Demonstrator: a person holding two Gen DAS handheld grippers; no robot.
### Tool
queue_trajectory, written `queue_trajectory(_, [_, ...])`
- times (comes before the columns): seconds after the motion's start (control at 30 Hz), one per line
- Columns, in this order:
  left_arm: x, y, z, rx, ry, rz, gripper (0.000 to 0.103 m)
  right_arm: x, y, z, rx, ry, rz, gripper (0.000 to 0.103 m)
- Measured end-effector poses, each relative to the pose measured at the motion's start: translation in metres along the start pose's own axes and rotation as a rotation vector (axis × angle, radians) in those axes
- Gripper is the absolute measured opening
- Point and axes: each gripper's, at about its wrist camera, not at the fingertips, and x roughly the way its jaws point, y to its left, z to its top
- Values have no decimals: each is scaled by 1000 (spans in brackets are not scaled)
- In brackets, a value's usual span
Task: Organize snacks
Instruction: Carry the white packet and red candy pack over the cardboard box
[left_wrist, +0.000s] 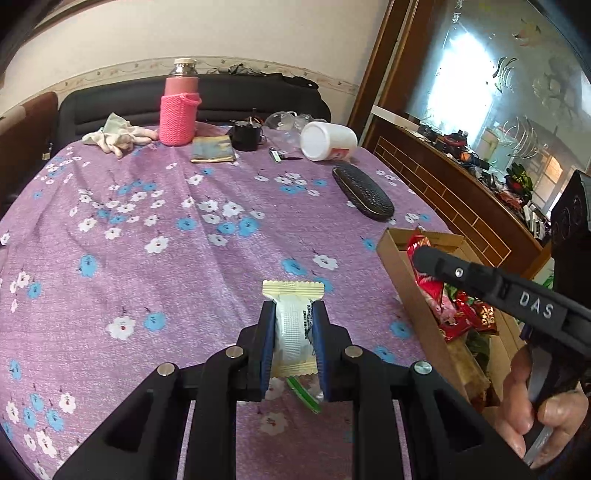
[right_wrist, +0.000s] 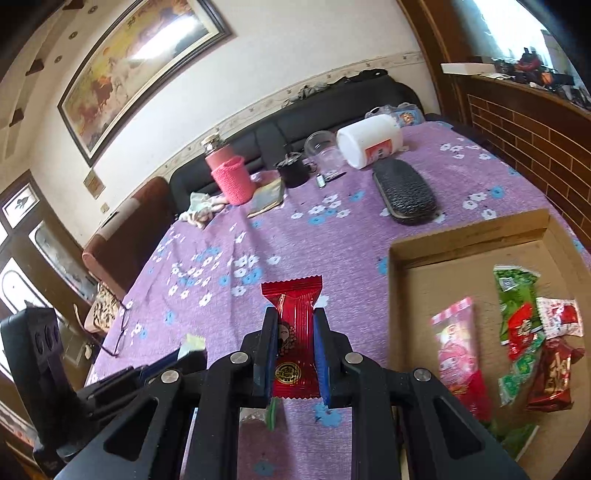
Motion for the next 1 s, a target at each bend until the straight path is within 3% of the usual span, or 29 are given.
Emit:
queue_trajectory(0.57, [5, -7, -2, 9, 25, -18, 19, -23, -39, 15, 110, -47, -37, 19])
queue_trajectory(0.73, [-1, -32, 2, 35, 36, -66, 19, -43, -83, 24, 230, -91, -98, 19])
queue_trajectory(1.0, [16, -113, 0, 94, 128, -207, 19, -59, -132, 28, 365, -107, -196, 19])
